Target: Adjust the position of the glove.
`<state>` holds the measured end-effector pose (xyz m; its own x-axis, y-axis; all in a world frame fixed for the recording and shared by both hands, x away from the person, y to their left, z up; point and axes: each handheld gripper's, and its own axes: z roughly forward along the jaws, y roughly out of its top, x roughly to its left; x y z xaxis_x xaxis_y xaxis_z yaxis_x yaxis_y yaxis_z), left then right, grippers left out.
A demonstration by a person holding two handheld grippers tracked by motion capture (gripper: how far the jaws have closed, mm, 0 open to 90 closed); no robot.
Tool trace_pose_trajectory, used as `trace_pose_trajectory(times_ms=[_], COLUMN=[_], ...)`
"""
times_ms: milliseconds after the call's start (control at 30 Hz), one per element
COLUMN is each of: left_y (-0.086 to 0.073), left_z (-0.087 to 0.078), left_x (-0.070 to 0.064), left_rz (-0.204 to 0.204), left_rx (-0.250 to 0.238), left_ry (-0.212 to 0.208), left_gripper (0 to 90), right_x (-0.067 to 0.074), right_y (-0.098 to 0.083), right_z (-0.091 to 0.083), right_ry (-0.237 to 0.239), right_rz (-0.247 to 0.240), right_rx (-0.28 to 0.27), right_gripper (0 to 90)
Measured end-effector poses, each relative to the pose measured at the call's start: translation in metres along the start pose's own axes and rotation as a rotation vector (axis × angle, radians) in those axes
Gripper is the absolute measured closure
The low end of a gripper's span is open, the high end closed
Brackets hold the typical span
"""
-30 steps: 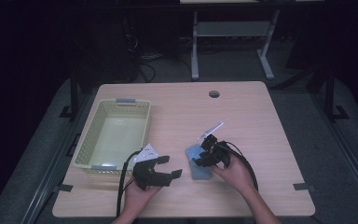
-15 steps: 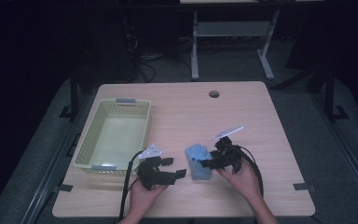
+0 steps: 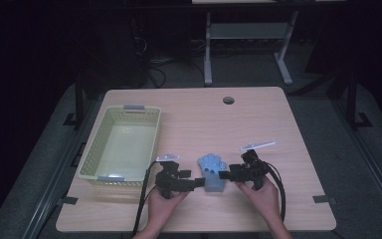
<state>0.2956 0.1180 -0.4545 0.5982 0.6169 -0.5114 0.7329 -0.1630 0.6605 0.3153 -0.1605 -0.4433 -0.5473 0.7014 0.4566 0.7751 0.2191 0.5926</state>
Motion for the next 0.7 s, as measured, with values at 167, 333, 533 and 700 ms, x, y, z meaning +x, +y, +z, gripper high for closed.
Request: trace_pose_trajectory(times_ms=[167,333,533,700], left_y=[0.003,0.004,0.003,0.002], left_z=[0.008,0.017,0.023,0.028], left_x=[0.0,0.008,0.009,0.008], left_rz=[-0.041,-0.1,-0.128,-0.14], left_rx=[0.016,0.026,0.034,0.048], left_ry=[-0.004,-0.008,-0.027,-0.042], left_gripper=[25.9,28.7,32.1,35.9], right_x=[-0.006,-0.005,-0.005,-0.009], right_y=[-0.004,-0.009,-0.011,-0.015], right_z=[0.004,0.008,0.01,0.009], right_ry=[0.033,0.044,0.044,0.052], right_rz=[0.06,0.063,0.076,0.107], right_rx=[-0.006,0.003,0.018,0.01], right_gripper=[38.4,40.7,44.3,46.9])
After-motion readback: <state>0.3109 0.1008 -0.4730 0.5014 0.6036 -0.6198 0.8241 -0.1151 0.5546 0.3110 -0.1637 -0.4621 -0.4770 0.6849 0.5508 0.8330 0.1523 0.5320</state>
